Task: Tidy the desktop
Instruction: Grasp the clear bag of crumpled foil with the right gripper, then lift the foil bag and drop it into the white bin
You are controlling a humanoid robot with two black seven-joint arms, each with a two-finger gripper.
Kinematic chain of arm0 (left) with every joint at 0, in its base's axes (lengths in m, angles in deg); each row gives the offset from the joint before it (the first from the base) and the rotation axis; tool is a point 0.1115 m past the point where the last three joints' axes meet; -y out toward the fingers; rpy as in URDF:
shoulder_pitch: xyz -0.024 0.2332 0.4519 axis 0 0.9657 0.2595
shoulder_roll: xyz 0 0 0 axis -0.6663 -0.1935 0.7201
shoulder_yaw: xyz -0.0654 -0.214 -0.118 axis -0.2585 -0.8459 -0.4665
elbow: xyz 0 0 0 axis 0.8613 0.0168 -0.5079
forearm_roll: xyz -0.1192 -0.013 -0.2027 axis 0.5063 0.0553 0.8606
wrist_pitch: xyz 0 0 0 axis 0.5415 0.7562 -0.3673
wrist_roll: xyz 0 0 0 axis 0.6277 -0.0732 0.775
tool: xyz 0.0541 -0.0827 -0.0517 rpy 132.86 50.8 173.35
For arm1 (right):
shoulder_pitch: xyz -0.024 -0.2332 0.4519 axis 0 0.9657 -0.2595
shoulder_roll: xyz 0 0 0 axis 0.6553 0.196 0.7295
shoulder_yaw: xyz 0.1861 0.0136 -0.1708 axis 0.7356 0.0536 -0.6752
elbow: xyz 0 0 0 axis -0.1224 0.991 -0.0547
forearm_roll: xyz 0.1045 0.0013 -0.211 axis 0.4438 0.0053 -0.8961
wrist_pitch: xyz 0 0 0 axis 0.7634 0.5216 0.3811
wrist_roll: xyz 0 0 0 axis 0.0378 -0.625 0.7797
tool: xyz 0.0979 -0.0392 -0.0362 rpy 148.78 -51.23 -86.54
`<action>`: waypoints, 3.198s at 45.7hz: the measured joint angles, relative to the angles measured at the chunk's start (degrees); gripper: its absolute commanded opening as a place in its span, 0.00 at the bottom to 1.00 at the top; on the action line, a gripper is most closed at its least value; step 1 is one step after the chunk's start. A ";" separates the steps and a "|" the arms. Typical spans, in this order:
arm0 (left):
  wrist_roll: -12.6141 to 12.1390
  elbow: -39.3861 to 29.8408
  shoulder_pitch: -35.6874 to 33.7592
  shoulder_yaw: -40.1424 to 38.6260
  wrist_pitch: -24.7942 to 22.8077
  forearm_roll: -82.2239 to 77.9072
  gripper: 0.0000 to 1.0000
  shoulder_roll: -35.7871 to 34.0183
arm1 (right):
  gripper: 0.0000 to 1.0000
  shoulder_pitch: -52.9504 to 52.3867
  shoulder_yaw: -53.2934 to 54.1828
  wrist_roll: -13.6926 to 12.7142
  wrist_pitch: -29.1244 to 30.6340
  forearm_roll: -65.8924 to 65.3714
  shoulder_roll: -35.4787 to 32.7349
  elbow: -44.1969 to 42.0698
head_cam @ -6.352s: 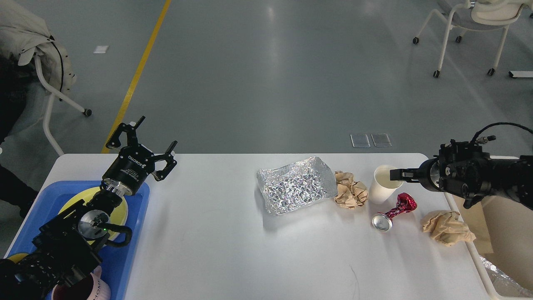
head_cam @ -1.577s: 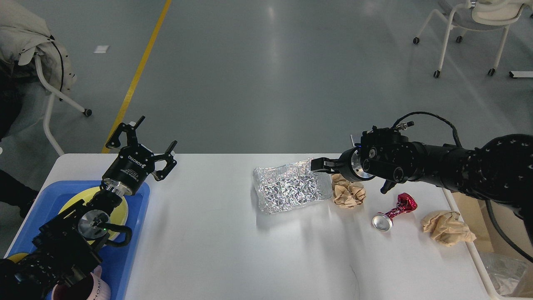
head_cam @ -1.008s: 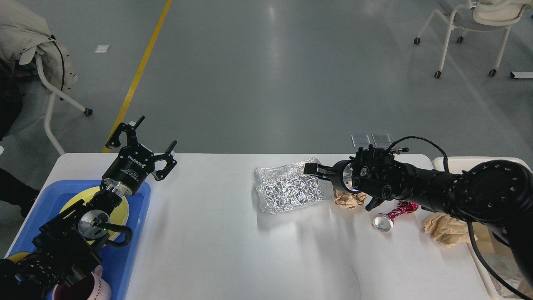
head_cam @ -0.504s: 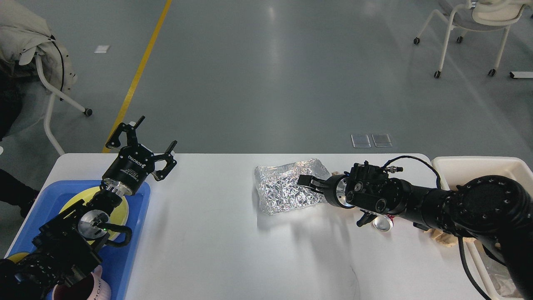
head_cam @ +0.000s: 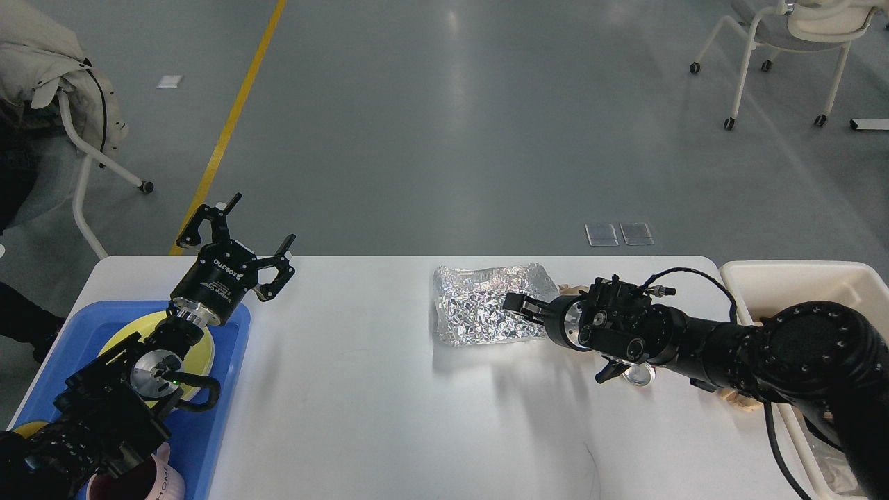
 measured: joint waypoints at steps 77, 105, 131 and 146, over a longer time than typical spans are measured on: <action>0.00 0.00 0.00 0.01 -0.03 0.00 1.00 0.00 | 0.10 8.18 23.03 -12.07 -18.37 28.91 7.12 -3.73; 0.00 0.00 0.00 0.00 -0.02 0.00 1.00 0.00 | 0.00 4.16 19.66 -9.68 -13.60 28.33 1.98 0.92; 0.00 0.00 0.00 0.00 -0.04 0.00 1.00 0.00 | 0.00 -46.38 -9.10 -9.11 29.80 2.16 -38.19 26.22; 0.00 0.00 0.00 0.07 -0.01 0.00 1.00 0.00 | 0.00 -44.33 -15.22 -3.22 33.76 -16.70 -46.44 21.13</action>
